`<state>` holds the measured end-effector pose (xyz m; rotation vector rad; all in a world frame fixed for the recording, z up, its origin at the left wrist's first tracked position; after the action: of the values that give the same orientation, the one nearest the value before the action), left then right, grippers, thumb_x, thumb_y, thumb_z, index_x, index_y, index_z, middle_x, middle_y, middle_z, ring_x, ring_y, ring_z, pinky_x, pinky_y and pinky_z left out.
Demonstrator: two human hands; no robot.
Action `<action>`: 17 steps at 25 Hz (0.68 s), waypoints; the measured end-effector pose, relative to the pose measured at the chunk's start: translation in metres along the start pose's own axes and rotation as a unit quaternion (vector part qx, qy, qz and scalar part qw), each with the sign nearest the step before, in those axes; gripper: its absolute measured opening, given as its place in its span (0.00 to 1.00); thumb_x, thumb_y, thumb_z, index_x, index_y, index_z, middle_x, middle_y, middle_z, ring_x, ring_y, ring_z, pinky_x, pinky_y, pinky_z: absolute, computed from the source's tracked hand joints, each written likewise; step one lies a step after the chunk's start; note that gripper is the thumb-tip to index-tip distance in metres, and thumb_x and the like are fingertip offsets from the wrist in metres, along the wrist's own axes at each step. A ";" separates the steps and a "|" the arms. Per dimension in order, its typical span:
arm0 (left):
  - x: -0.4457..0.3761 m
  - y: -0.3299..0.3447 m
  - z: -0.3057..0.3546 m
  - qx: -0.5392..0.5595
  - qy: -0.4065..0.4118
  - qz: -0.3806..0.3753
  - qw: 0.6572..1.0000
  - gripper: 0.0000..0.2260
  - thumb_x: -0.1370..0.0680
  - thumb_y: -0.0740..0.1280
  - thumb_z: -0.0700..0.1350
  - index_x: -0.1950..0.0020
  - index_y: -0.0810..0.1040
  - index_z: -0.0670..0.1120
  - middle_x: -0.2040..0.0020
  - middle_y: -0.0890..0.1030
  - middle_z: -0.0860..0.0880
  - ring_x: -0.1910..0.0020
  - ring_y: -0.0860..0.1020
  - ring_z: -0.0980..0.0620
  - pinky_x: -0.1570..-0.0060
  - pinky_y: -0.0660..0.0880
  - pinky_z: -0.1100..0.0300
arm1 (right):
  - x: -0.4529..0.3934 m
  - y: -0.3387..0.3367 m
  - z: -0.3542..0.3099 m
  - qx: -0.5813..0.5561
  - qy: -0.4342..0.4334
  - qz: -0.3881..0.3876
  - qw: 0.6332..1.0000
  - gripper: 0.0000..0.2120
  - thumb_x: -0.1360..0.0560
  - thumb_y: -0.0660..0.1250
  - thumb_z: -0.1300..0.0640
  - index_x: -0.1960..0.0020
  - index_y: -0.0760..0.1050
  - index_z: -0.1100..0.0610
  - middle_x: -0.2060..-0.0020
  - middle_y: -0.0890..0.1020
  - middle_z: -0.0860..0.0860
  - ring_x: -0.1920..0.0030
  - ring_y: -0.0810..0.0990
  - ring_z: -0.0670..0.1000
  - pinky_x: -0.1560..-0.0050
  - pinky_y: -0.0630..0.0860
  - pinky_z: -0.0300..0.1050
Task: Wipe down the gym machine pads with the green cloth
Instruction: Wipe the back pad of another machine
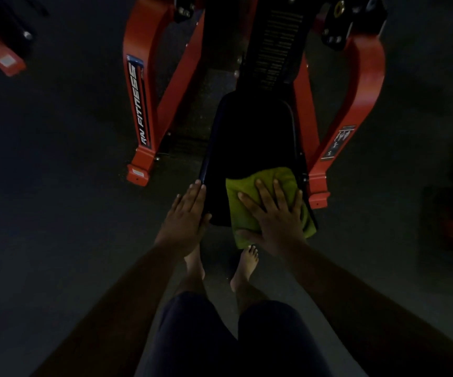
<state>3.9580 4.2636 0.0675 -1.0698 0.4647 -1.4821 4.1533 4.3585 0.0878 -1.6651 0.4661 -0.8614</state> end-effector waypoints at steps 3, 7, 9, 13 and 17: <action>-0.010 -0.002 0.020 -0.058 0.026 -0.010 0.998 0.33 0.20 0.48 0.59 0.17 0.47 0.47 0.17 0.42 0.47 0.18 0.41 0.48 0.21 0.44 0.48 | 0.025 0.009 0.041 -0.056 0.009 -0.010 0.998 0.43 0.30 0.61 0.25 0.20 0.49 0.34 0.18 0.51 0.51 0.21 0.48 0.68 0.40 0.70 0.75; -0.018 -0.003 0.034 -0.089 0.011 -0.043 0.995 0.34 0.18 0.57 0.58 0.17 0.48 0.48 0.16 0.44 0.46 0.18 0.41 0.44 0.22 0.46 0.46 | 0.020 0.005 0.071 -0.231 0.108 0.063 0.965 0.30 0.23 0.69 0.42 0.24 0.67 0.43 0.22 0.60 0.55 0.25 0.58 0.69 0.32 0.68 0.68; -0.016 -0.016 0.037 -0.108 -0.003 -0.079 0.991 0.34 0.17 0.59 0.57 0.16 0.48 0.49 0.16 0.44 0.47 0.18 0.44 0.44 0.21 0.50 0.44 | 0.021 -0.002 0.084 -0.279 0.192 0.074 0.938 0.25 0.22 0.69 0.47 0.26 0.70 0.46 0.26 0.64 0.58 0.29 0.66 0.67 0.33 0.70 0.62; -0.010 -0.055 0.065 -0.158 -0.002 -0.163 0.974 0.35 0.17 0.59 0.61 0.16 0.46 0.51 0.16 0.43 0.47 0.18 0.46 0.45 0.21 0.51 0.43 | 0.031 -0.045 0.068 -0.232 0.149 0.063 0.959 0.20 0.23 0.68 0.48 0.32 0.73 0.45 0.32 0.70 0.55 0.38 0.75 0.63 0.44 0.78 0.57; -0.006 -0.095 0.111 -0.148 0.011 -0.127 0.981 0.39 0.20 0.58 0.67 0.16 0.46 0.52 0.16 0.46 0.48 0.18 0.50 0.44 0.23 0.56 0.44 | 0.051 -0.104 0.066 -0.322 0.179 0.132 0.920 0.21 0.22 0.68 0.48 0.30 0.74 0.50 0.33 0.72 0.56 0.39 0.76 0.60 0.44 0.75 0.52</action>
<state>3.9947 4.3226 0.1963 -1.3891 0.5949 -1.6861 4.2211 4.3951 0.1960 -1.9674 1.3111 -0.8609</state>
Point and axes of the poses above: each hand's wrist, its own x-axis away from the middle knuckle, its own y-axis out of the palm, z = x × y, the point moved 8 cm from there along -x, towards the middle knuckle
